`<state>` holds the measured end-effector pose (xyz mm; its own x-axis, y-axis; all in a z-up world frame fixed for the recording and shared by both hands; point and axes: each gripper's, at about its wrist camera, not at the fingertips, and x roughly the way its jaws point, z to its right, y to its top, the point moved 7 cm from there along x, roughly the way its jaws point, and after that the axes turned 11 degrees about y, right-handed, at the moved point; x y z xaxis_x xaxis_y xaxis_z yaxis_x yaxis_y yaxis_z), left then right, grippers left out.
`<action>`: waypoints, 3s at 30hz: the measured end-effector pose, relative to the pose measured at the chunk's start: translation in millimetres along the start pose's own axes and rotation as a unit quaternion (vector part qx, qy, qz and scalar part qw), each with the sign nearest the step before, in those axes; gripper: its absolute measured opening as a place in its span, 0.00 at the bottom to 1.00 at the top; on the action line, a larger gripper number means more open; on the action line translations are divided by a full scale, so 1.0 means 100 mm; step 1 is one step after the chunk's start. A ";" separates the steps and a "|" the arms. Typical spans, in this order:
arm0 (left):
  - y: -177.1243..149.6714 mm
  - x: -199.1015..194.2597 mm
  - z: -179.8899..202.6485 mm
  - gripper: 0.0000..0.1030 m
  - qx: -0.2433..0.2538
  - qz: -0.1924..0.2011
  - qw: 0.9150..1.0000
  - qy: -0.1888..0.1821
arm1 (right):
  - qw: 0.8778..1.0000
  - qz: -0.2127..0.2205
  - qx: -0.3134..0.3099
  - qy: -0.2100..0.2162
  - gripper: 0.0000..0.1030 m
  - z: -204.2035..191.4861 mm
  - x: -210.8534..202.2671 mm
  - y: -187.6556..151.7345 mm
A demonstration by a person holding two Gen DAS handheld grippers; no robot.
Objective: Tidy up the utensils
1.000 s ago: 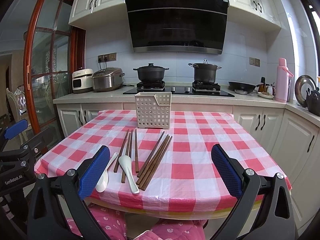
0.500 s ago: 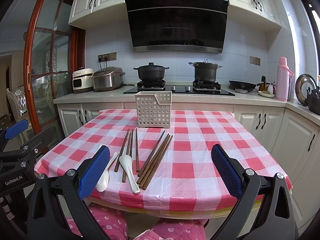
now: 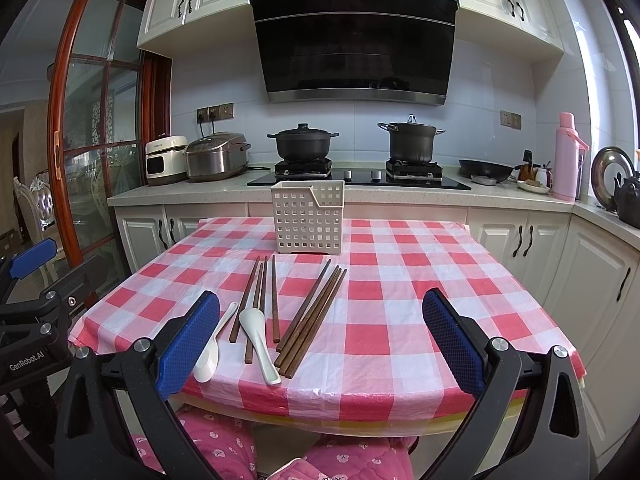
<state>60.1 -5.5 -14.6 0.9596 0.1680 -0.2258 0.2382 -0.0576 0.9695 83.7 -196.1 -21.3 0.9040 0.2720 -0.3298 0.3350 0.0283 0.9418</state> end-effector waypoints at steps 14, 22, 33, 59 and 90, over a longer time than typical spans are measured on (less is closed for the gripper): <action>0.00 0.00 0.00 0.96 0.000 0.000 1.000 0.001 | 1.000 -0.002 0.002 0.000 0.93 0.01 0.01 0.01; 0.04 -0.04 -0.01 0.96 -0.004 -0.003 1.000 -0.001 | 1.000 -0.003 0.006 0.001 0.93 0.01 0.02 -0.01; -0.09 0.18 -0.16 0.96 -0.028 -0.036 0.999 0.006 | 0.999 -0.035 0.013 0.010 0.93 0.10 0.31 -0.06; -0.67 1.17 -0.32 0.95 -0.014 -0.142 0.990 0.020 | 0.960 -0.224 -0.017 0.166 0.42 -0.39 1.88 -0.58; -1.01 1.81 0.35 0.90 0.029 -0.235 0.969 -0.071 | 0.951 -0.226 0.006 0.210 0.34 -0.24 2.02 -0.29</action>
<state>214.6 -3.4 -156.6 0.7525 0.0525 -0.6565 0.6586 -0.0643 0.7497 250.3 -118.9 -113.3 0.4817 0.5943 -0.6441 0.6700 0.2240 0.7078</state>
